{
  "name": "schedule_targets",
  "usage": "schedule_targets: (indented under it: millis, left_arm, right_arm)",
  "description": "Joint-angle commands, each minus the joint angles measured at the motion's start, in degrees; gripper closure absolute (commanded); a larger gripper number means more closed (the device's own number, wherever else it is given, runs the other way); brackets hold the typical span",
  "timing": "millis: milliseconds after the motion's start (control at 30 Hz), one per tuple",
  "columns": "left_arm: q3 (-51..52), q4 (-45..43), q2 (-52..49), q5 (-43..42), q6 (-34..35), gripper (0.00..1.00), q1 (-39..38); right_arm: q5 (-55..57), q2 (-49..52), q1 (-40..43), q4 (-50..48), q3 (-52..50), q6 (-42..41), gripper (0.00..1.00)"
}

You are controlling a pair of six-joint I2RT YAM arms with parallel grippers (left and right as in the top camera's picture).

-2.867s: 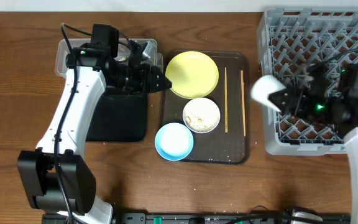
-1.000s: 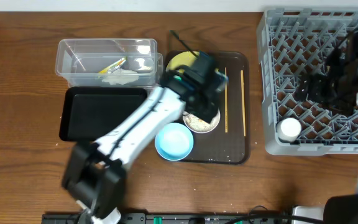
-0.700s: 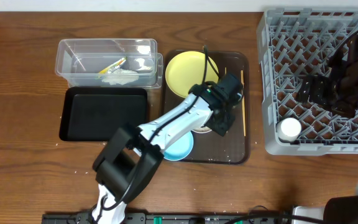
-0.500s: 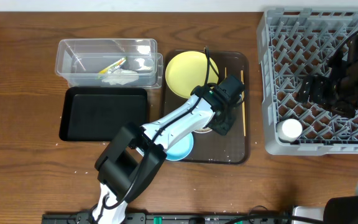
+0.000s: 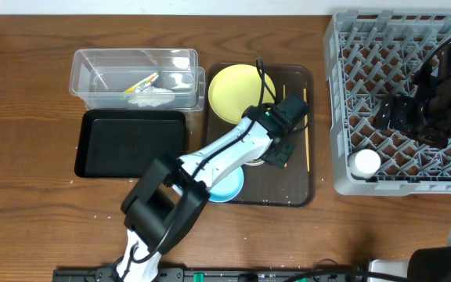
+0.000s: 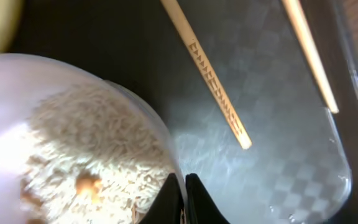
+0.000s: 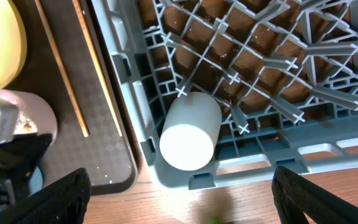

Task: Sort waste into correct bins and load items into the dishwasher rack
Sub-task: 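Carry pink bowl over black tray and tip it over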

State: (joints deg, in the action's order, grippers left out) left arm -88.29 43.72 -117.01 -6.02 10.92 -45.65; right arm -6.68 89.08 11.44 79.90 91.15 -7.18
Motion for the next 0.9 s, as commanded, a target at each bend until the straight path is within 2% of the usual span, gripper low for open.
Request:
schedule_targets:
  millis: [0, 200, 367, 467, 567, 700, 867]
  left_arm:
    - [-3.7, 3.5, 6.0, -1.0, 0.8, 0.94, 0.7]
    - [-4.3, 9.5, 16.9, -1.6, 0.8, 0.94, 7.1]
    - [-3.9, 17.1, 20.9, -7.7, -0.4, 0.94, 18.9]
    - [-3.1, 21.4, 20.9, -15.2, -3.8, 0.94, 27.7]
    - [0.1, 21.7, 20.9, -26.7, -9.8, 0.94, 36.6]
    - [5.5, 19.6, 20.8, -40.1, -15.7, 0.94, 47.8]
    - [13.0, 14.7, 20.8, -53.1, -18.8, 0.94, 60.1]
  right_arm:
    - [-0.2, -0.3, 0.1, 0.1, 0.7, 0.6, 0.09]
    - [-0.2, -0.3, 0.1, 0.0, 0.7, 0.6, 0.09]
    - [-0.2, -0.3, 0.1, 0.0, 0.7, 0.6, 0.09]
    - [-0.2, -0.3, 0.1, 0.0, 0.7, 0.6, 0.09]
    - [-0.2, -0.3, 0.1, 0.0, 0.7, 0.6, 0.09]
    - [-0.2, -0.3, 0.1, 0.1, 0.7, 0.6, 0.09]
    - [-0.3, -0.3, 0.1, 0.1, 0.7, 0.6, 0.09]
